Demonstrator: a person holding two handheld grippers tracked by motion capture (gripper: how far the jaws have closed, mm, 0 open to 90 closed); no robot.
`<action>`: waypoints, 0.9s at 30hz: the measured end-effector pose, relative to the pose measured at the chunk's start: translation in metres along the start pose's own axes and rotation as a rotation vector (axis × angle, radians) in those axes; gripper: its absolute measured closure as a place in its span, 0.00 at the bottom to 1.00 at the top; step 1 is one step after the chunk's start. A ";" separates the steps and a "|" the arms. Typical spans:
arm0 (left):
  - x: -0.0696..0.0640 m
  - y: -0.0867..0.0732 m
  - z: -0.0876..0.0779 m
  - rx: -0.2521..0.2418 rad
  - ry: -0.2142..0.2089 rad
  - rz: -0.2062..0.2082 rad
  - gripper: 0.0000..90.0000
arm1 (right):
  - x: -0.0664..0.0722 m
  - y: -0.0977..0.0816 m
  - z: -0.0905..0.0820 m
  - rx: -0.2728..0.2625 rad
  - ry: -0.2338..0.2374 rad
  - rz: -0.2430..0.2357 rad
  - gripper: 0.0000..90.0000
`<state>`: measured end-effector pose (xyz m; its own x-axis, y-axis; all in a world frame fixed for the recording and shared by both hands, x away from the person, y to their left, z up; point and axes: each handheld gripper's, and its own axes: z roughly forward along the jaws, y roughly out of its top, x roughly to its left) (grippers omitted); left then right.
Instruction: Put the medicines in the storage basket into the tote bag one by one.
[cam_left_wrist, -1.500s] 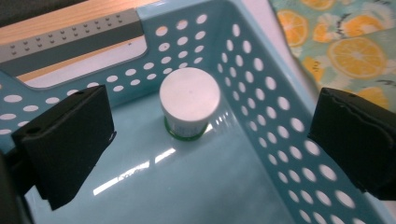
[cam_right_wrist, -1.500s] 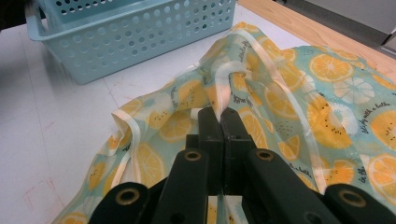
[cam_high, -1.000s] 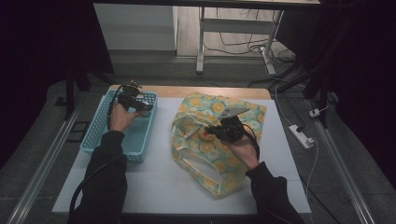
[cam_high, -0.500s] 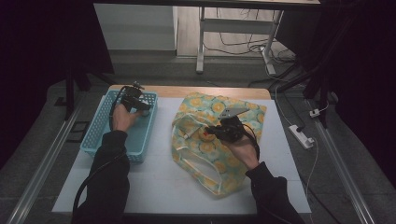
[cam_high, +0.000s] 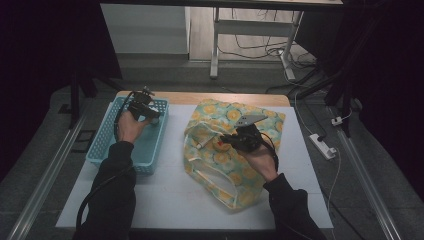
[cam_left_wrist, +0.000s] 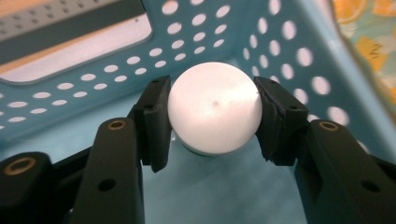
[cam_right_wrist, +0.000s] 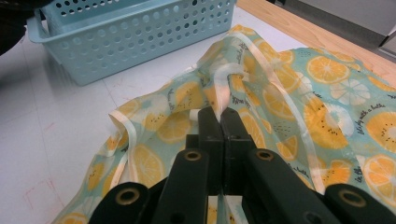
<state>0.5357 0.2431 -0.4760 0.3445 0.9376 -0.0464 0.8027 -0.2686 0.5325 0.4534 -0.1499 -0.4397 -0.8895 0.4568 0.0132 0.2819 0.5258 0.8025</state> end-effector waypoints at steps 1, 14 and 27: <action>0.000 -0.001 -0.004 -0.004 -0.014 -0.001 0.56 | 0.000 0.000 0.000 0.001 0.000 -0.001 0.99; -0.010 -0.019 -0.043 -0.105 -0.077 0.010 0.56 | 0.000 0.000 -0.001 -0.004 -0.007 0.002 1.00; -0.025 -0.041 -0.056 -0.200 -0.120 0.044 0.56 | 0.000 0.000 0.001 0.002 -0.007 -0.001 1.00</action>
<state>0.4671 0.2432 -0.4497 0.4419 0.8899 -0.1135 0.6773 -0.2480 0.6927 0.4537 -0.1494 -0.4405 -0.8874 0.4609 0.0084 0.2816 0.5275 0.8015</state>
